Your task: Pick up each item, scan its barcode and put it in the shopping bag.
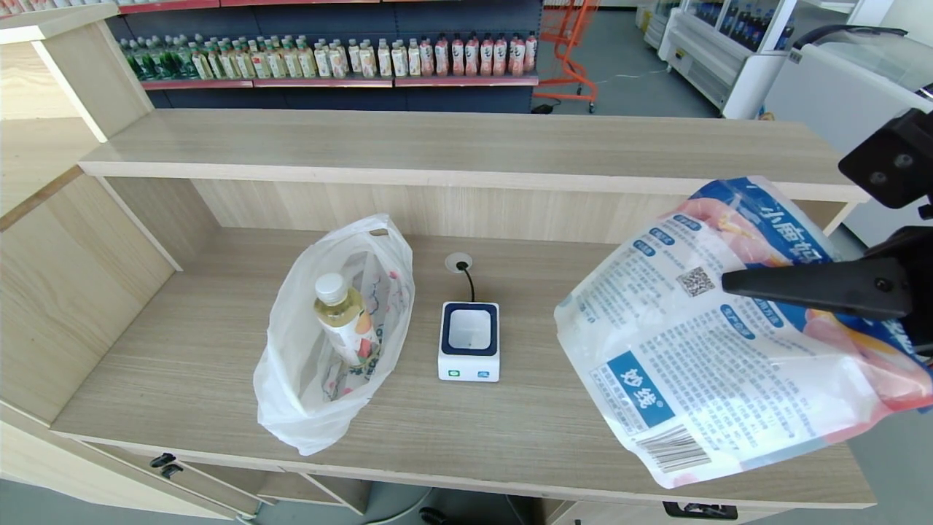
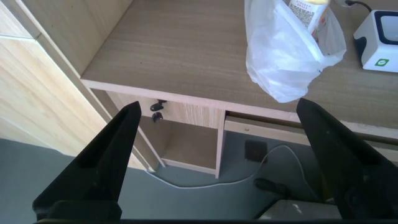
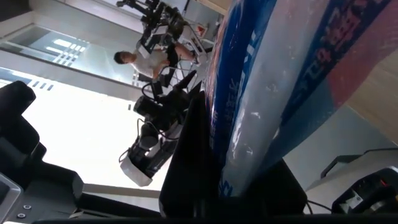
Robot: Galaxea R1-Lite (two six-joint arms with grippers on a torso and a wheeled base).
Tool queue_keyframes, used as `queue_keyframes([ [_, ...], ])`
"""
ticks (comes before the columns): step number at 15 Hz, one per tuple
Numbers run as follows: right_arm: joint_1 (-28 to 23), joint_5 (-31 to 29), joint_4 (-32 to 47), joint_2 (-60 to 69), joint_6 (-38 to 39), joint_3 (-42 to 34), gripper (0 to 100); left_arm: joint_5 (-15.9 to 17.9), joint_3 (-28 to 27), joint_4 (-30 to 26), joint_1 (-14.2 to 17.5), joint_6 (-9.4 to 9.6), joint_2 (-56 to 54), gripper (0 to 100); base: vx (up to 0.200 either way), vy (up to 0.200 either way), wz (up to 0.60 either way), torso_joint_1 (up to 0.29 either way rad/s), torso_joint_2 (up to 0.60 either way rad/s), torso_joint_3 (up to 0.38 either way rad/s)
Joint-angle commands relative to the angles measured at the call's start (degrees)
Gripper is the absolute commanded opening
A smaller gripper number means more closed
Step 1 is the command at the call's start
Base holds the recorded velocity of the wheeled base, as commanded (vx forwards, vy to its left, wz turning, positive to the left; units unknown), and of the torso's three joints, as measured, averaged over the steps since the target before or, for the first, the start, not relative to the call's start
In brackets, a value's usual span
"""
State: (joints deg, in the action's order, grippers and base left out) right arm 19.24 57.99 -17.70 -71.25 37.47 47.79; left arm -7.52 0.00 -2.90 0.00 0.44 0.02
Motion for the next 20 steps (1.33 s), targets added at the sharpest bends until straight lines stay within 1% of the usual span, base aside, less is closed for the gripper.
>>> queue_keyframes([
  [1,0.19,0.02,0.03,0.33,-0.03,-0.24,0,-0.04,0.0,0.0,0.0,0.0,0.06,100,0.0,0.0,0.0,0.0,0.0,0.0],
  [5,0.19,-0.25,-0.14,1.21,-1.09,-1.91,0,-0.04,0.0,0.0,0.0,0.0,-0.02,100,0.0,0.0,0.0,0.0,0.0,0.0],
  [6,-0.43,-0.86,-0.14,1.21,-5.39,-2.96,0,-0.04,0.0,0.0,0.0,0.0,-0.02,100,0.0,0.0,0.0,0.0,0.0,0.0],
  [7,-1.66,-2.97,-0.05,0.94,-12.95,-4.63,0,-0.04,0.0,0.0,0.0,0.0,0.06,100,0.0,0.0,0.0,0.0,0.0,0.0],
  [8,-2.89,-6.22,0.47,0.94,-23.15,-6.57,0,-0.04,0.0,0.0,0.0,0.0,-0.02,100,0.0,0.0,0.0,0.0,0.0,0.0],
  [9,-4.12,-8.86,0.47,1.29,-31.06,-8.32,0,-0.04,0.0,0.0,0.0,0.0,0.06,100,0.0,0.0,0.0,0.0,0.0,0.0],
  [11,-6.76,-10.18,0.39,1.82,-39.67,-9.82,0,-0.04,0.0,0.0,0.0,0.0,-0.02,100,0.0,0.0,0.0,0.0,0.0,0.0],
  [12,-10.71,-10.71,0.56,1.56,-45.38,-10.26,0,-0.04,0.0,0.0,0.0,0.0,0.06,100,0.0,0.0,0.0,0.0,0.0,0.0],
  [13,-12.91,-11.85,0.47,1.21,-47.84,-10.96,0,-0.04,0.0,0.0,0.0,0.0,-0.02,100,0.0,0.0,0.0,0.0,0.0,0.0],
  [14,-14.05,-17.03,0.47,0.5,-53.21,-12.81,0,-0.04,0.0,0.0,0.0,0.0,-0.02,100,0.0,0.0,0.0,0.0,0.0,0.0],
  [15,-14.14,-21.87,0.12,0.06,-54.52,-14.56,0,-0.04,0.0,0.0,0.0,0.0,-0.02,100,0.0,0.0,0.0,0.0,0.0,0.0],
  [16,-14.23,-23.71,0.03,0.24,-54.61,-15.36,0,-0.04,0.0,0.0,0.0,0.0,0.06,100,0.0,0.0,0.0,0.0,0.0,0.0],
  [18,-14.75,-25.12,-0.05,0.77,-55.23,-15.88,0,-0.04,0.0,0.0,0.0,0.0,-0.02,100,0.0,0.0,0.0,0.0,0.0,0.0],
  [19,-14.75,-26.61,-0.05,1.38,-58.39,-16.06,0,-0.04,0.0,0.0,0.0,0.0,-0.02,100,0.0,0.0,0.0,0.0,0.0,0.0],
  [20,-14.75,-26.7,-0.05,1.38,-61.12,-15.97,0,-0.04,0.0,0.0,0.0,0.0,0.06,100,0.0,0.0,0.0,0.0,0.0,0.0],
])
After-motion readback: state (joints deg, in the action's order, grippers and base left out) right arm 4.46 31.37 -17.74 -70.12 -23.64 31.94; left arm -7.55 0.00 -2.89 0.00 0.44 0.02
